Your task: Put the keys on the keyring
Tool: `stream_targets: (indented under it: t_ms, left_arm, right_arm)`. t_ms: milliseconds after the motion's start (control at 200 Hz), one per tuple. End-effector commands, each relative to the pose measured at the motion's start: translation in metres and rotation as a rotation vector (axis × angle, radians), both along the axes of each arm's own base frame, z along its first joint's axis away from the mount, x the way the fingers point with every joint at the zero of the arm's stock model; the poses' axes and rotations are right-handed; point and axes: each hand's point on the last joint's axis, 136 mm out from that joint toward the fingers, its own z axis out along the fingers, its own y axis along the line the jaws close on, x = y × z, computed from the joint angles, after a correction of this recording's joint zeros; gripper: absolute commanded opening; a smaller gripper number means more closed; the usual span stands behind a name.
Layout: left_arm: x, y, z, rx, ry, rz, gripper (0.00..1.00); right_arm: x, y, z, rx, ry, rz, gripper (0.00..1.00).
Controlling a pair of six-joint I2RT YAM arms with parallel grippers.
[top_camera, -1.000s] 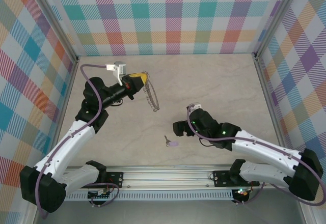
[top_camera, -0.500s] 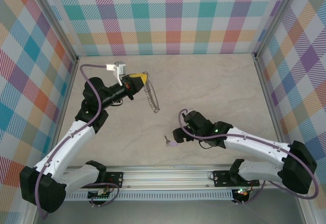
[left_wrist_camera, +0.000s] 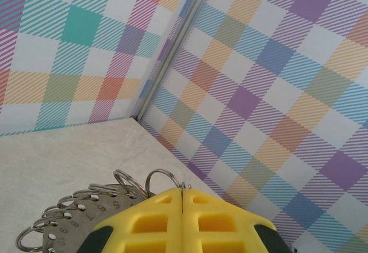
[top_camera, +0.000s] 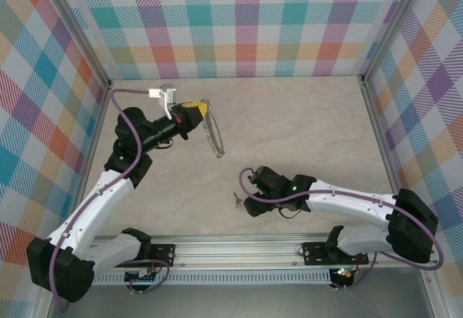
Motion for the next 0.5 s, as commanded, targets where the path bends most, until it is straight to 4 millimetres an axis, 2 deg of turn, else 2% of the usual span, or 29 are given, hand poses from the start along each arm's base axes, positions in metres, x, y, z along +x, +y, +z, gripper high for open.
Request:
stream_targets:
  t_ms: [0,270,495]
  left_arm:
    - [-0.007,0.007,0.013,-0.018,-0.06,0.003,0.0]
    - [-0.009,0.022,-0.005,0.0,-0.041,0.043,0.0]
    - [-0.008,0.033,-0.005,-0.008,-0.05,0.076,0.0]
  right_arm:
    - [0.0,0.016,0.005,0.007,-0.01,0.045,0.73]
    - [-0.005,0.036,-0.021,-0.066,0.001,0.127,0.61]
    - [0.0,0.048,-0.026,-0.056,-0.02,0.146,0.57]
